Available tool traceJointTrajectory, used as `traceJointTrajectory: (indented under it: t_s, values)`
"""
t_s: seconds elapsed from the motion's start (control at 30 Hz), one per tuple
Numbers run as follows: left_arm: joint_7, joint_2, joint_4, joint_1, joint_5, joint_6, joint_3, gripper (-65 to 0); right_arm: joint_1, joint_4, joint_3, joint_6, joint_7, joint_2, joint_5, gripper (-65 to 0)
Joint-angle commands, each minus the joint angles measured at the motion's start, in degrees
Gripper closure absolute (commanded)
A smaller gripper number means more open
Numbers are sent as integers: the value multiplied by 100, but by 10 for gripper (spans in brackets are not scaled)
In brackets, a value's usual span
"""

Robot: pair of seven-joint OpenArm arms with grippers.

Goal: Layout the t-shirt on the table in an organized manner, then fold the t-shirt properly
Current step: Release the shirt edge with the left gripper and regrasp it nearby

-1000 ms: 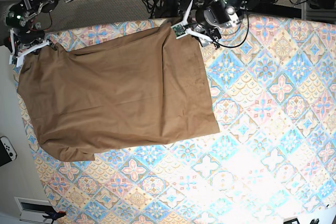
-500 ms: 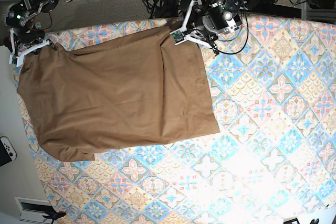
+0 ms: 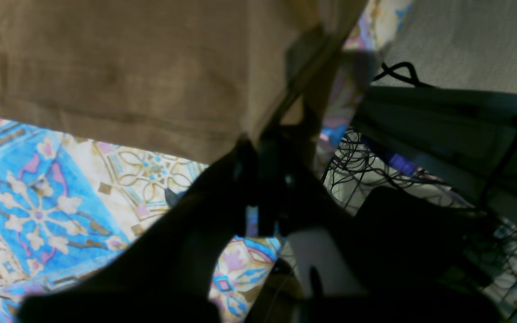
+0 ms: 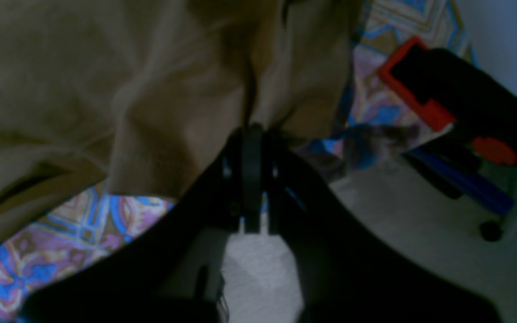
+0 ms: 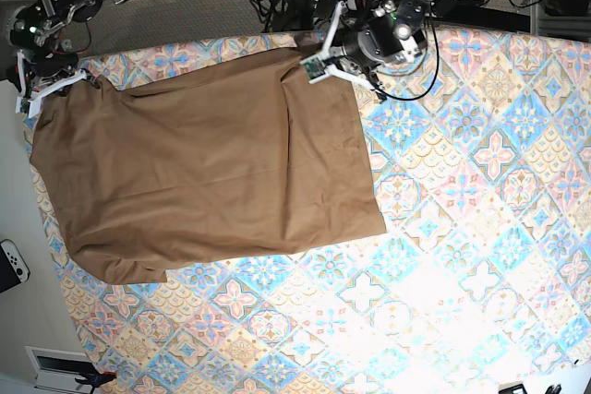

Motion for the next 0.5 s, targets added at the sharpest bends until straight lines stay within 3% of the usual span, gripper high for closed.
traceJointTrajectory:
  t_s: [0.0,0.17,0.47]
  values:
    - [-41,-7,181,-13,23,16,-223,0,34,233,3,30,114,100,73,0]
    - [-58,-7,189,-31,-12,16,-1093,0,25,461,3,30,114,83,73,0]
    - [-67,-7,233,-40,-30,16,-1902,0,-124,646,-181,30,114,74,64,0]
